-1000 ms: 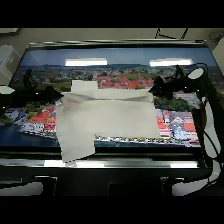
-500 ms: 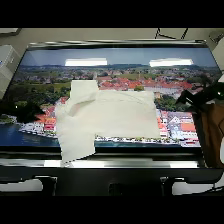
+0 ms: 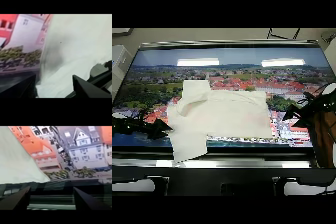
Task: Fold the clothes and pants, and hang the long-sleeved shirts on hangers.
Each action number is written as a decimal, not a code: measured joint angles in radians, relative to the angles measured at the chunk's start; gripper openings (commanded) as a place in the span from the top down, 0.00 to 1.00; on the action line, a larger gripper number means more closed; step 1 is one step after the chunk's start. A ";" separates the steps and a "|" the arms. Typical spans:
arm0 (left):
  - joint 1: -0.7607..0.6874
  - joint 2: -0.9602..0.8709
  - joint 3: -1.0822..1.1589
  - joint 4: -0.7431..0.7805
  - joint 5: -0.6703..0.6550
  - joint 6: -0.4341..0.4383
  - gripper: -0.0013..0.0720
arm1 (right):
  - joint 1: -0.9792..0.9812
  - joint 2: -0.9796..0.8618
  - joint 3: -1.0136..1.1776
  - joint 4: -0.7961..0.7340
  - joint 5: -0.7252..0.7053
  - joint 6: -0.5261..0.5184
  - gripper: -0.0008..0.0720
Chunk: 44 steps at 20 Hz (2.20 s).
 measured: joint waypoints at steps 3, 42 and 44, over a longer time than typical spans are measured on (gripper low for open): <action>-0.045 -0.005 -0.017 -0.024 0.061 0.014 0.85 | 0.003 0.001 -0.007 0.001 0.000 -0.003 0.17; -0.090 0.777 1.073 -0.180 0.338 0.021 0.96 | 0.215 0.732 0.632 -0.052 -0.554 -0.148 0.94; -0.090 0.785 1.086 -0.179 0.363 0.011 0.96 | 0.215 0.750 0.639 -0.071 -0.566 -0.141 0.94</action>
